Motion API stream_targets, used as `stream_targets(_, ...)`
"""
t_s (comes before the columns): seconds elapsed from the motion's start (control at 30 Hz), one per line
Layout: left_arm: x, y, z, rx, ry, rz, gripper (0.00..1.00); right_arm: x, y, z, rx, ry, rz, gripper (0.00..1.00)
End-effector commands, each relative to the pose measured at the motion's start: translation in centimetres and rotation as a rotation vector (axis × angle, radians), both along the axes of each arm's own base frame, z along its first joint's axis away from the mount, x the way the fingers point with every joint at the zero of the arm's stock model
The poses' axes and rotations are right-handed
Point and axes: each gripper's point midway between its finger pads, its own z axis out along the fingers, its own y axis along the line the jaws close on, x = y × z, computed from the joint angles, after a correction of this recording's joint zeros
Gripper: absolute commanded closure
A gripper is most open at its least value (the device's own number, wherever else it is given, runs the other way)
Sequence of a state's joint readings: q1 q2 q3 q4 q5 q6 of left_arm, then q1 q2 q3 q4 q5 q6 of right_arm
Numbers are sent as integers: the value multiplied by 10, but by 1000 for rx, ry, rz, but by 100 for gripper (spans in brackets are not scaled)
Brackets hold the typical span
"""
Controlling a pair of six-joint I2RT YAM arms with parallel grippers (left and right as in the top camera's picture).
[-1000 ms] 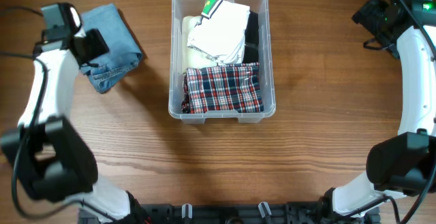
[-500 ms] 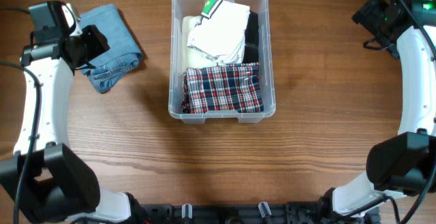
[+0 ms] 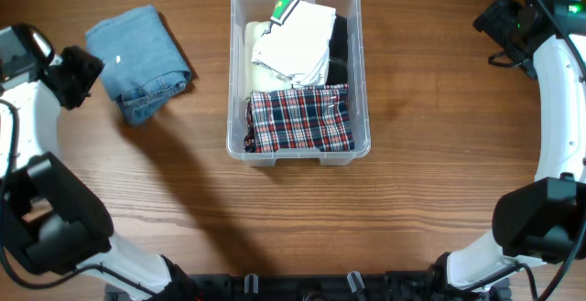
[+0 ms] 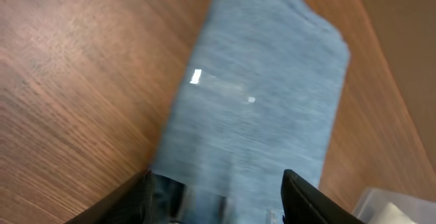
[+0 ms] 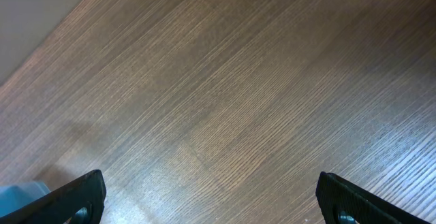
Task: Pack container
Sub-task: 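Move the left gripper onto the blue denim's right edge, then close the left gripper on the denim and lift it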
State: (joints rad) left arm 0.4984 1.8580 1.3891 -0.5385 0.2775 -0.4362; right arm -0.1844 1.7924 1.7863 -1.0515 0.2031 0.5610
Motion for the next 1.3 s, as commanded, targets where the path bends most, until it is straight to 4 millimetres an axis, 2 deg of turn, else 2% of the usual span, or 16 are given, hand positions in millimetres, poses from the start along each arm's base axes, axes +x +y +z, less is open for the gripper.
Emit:
stream_targets(0.0,2,6,-21,-142,-32,-7,38,-1,1,-4,10,4,-11,0)
stream_targets(0.03,1,9,-26,-168,-39,-6,28,-1,1,-4,9,5,-10,0)
stream_targets(0.17,-3,20,-48,-296,-93,-52,19,-1,1,-4,9,5,-10,0)
stream_targets(0.2,-7,23,-58,-322,-92,-58,20,-1,1,-4,10,4,-11,0)
stream_targets(0.43,-5,9,-87,-415,-131,-161,19,-1,1,-4,9,4,-11,0)
stream_targets(0.67,9,-8,-92,-436,-171,-225,20,-1,1,-4,9,5,-10,0)
stream_targets(0.8,22,-32,-94,-408,-156,-279,20,-1,1,-4,10,4,-11,0)
stream_targets(0.97,26,-45,-111,-356,-87,-285,19,-1,1,-4,10,4,-11,0)
stream_targets(1.1,21,-49,-135,-389,-47,-276,19,-1,1,-4,9,5,-10,0)
stream_targets(1.17,17,-51,-149,-408,-22,-271,20,-1,1,-3,10,4,-11,0)
stream_targets(1.23,13,-54,-164,-427,1,-266,33,-1,1,-4,10,4,-11,0)
stream_targets(1.27,12,-54,-165,-427,3,-268,43,-1,1,-4,9,5,-10,0)
